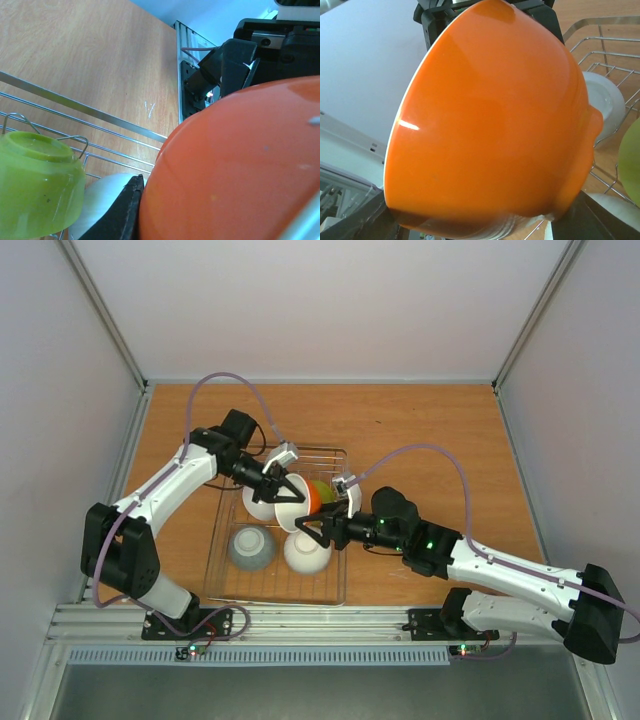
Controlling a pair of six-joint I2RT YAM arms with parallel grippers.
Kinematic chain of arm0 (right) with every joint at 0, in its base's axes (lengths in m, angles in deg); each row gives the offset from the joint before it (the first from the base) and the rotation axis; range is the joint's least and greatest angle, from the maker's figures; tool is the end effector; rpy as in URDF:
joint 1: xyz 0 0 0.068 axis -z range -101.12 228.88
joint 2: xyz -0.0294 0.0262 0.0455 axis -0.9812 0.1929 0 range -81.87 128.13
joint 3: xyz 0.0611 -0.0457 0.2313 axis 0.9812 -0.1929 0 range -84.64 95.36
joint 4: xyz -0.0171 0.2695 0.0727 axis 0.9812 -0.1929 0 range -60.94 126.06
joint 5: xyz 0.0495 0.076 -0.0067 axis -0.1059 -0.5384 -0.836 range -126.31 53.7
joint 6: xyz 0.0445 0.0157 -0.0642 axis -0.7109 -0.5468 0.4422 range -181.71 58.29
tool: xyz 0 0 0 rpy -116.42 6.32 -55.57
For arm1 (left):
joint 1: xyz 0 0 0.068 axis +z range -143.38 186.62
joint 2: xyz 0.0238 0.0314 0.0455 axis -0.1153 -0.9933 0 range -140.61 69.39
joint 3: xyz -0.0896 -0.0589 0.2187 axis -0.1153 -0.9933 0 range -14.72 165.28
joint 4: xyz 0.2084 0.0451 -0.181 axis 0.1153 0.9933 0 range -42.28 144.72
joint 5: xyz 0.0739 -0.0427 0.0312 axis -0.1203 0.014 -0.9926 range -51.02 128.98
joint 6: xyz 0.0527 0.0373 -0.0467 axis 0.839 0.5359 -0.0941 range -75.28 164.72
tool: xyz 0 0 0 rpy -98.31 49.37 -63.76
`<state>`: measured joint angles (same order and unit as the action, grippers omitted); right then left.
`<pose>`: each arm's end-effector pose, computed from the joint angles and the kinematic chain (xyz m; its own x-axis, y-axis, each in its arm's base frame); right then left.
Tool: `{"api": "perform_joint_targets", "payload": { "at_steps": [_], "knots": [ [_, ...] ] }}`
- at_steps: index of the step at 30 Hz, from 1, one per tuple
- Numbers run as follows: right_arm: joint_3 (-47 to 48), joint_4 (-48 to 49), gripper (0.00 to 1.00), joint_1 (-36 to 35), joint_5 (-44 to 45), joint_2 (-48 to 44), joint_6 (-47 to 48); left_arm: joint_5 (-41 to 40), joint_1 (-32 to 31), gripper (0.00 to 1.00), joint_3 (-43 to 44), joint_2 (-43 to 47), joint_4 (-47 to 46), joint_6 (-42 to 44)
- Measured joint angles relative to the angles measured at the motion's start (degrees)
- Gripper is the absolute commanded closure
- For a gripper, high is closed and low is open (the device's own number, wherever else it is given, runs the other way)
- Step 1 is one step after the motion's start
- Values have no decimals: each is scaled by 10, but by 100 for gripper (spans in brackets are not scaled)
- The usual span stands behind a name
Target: Load the bowls into the dish rack
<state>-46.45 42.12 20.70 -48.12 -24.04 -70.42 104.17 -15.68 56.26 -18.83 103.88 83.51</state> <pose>0.1473 0.2640 0.2459 -0.2642 -0.1446 -0.9536 -0.9071 0.3732 0.1947 0.2653 -0.1761 0.2275 -0.4411 0.4651 -0.7675 0.8665 -0.0019 -0.4992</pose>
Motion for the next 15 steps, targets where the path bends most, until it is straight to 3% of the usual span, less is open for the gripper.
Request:
{"api": "perform_joint_targets", "payload": {
  "at_steps": [1, 2, 6, 12, 13, 15],
  "knots": [
    [0, 0, 96, 0, 0, 0, 0, -1, 0, 99, 1, 0, 1, 0],
    [0, 0, 98, 0, -1, 0, 1, -1, 0, 99, 2, 0, 1, 0],
    [2, -8, 99, 0, 0, -1, 7, -3, -2, 94, 2, 0, -3, -2],
    [41, -93, 99, 0, 12, -15, 46, 1, -11, 65, 1, 4, -38, -38],
    [49, -111, 99, 0, 14, -19, 59, -1, -12, 53, -1, 6, -42, -44],
    [61, -137, 99, -1, 17, -27, 82, -10, -12, 40, -9, 15, -54, -66]
  ]
}}
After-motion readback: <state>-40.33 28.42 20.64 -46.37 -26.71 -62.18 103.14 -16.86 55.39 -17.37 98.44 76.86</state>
